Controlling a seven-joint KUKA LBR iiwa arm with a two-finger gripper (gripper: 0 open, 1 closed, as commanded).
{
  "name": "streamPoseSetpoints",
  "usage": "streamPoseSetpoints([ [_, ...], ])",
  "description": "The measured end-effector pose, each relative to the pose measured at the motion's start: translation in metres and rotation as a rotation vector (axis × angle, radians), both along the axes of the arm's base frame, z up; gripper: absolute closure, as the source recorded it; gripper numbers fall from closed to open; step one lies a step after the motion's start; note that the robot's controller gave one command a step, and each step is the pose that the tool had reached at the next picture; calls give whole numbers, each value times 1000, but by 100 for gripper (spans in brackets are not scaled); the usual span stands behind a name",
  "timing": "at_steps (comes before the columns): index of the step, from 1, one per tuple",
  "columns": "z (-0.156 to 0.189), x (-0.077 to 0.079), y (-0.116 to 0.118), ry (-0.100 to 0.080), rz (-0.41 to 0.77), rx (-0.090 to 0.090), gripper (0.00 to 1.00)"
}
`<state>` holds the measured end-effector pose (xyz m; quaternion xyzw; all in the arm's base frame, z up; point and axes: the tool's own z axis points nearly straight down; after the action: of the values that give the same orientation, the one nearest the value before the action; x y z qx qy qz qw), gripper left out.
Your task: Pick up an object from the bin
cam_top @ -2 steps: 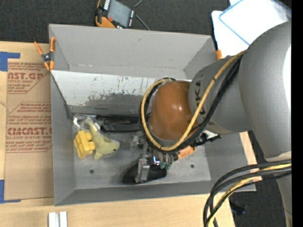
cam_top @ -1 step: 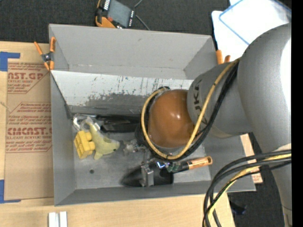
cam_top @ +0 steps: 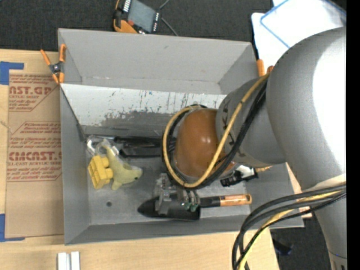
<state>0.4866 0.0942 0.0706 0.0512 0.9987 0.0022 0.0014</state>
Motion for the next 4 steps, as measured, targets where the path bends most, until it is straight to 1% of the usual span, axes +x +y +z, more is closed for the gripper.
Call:
streamPoseSetpoints([
  [1,0,0,0,0,0,0,100],
  [2,8,-1,0,2,0,0,100],
  [3,30,-2,0,7,1,0,100],
  [4,51,-1,1,3,1,1,100],
])
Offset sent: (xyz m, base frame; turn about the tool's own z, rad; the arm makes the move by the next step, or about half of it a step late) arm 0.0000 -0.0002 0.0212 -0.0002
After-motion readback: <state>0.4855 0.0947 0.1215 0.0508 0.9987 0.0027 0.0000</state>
